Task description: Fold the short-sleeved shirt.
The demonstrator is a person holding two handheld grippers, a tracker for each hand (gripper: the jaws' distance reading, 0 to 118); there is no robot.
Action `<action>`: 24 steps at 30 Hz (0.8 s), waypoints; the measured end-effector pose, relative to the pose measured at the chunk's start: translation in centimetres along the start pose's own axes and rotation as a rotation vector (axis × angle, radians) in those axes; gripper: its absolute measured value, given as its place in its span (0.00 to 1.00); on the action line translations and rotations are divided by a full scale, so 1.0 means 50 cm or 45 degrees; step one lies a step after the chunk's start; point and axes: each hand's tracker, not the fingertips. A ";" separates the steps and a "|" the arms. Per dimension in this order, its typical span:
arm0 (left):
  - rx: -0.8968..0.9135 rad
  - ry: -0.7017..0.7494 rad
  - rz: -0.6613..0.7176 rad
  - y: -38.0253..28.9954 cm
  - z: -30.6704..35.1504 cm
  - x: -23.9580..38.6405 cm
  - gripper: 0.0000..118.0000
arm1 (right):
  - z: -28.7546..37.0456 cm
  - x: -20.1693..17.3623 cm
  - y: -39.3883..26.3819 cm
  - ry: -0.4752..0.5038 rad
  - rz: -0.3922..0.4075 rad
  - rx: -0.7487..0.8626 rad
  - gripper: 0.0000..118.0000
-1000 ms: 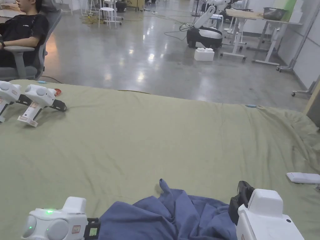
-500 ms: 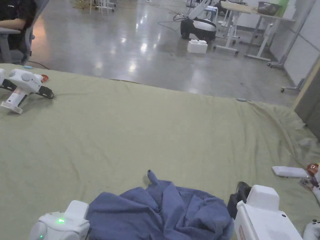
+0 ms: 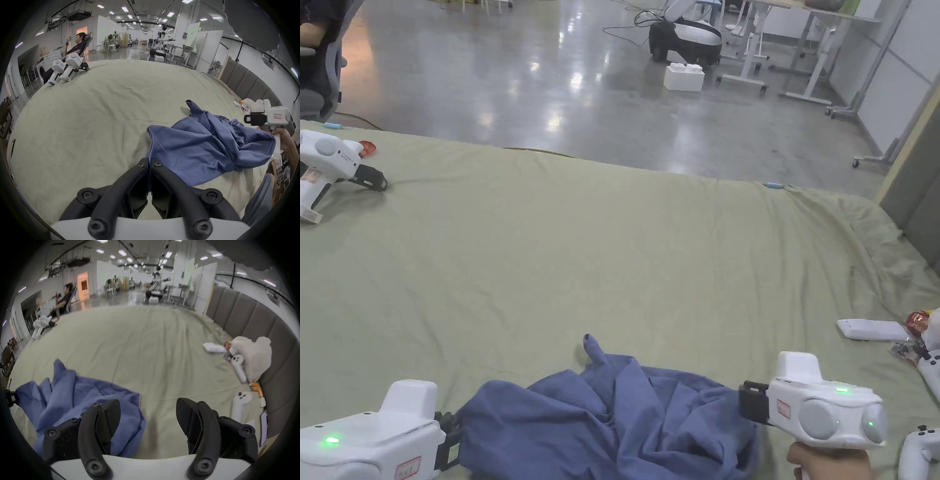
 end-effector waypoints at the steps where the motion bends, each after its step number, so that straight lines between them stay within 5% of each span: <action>1: -0.001 0.001 -0.001 0.001 0.001 -0.001 0.00 | -0.022 0.001 -0.001 0.032 -0.019 -0.048 0.64; 4: -0.006 0.011 0.004 -0.001 -0.003 -0.007 0.00 | -0.069 -0.006 -0.012 0.087 -0.063 -0.150 0.53; 6: -0.020 0.019 -0.001 -0.004 -0.005 -0.010 0.00 | -0.082 -0.018 -0.022 0.129 -0.052 -0.165 0.31; 10: -0.051 0.030 -0.013 -0.013 -0.014 -0.011 0.00 | -0.073 -0.032 -0.034 0.109 -0.044 -0.136 0.06; 16: -0.013 0.022 0.015 -0.010 -0.001 -0.007 0.00 | 0.001 -0.035 -0.037 0.063 0.026 0.009 0.06; 24: 0.187 -0.006 0.003 0.046 0.071 -0.005 0.00 | 0.164 -0.013 -0.007 0.035 -0.001 0.281 0.06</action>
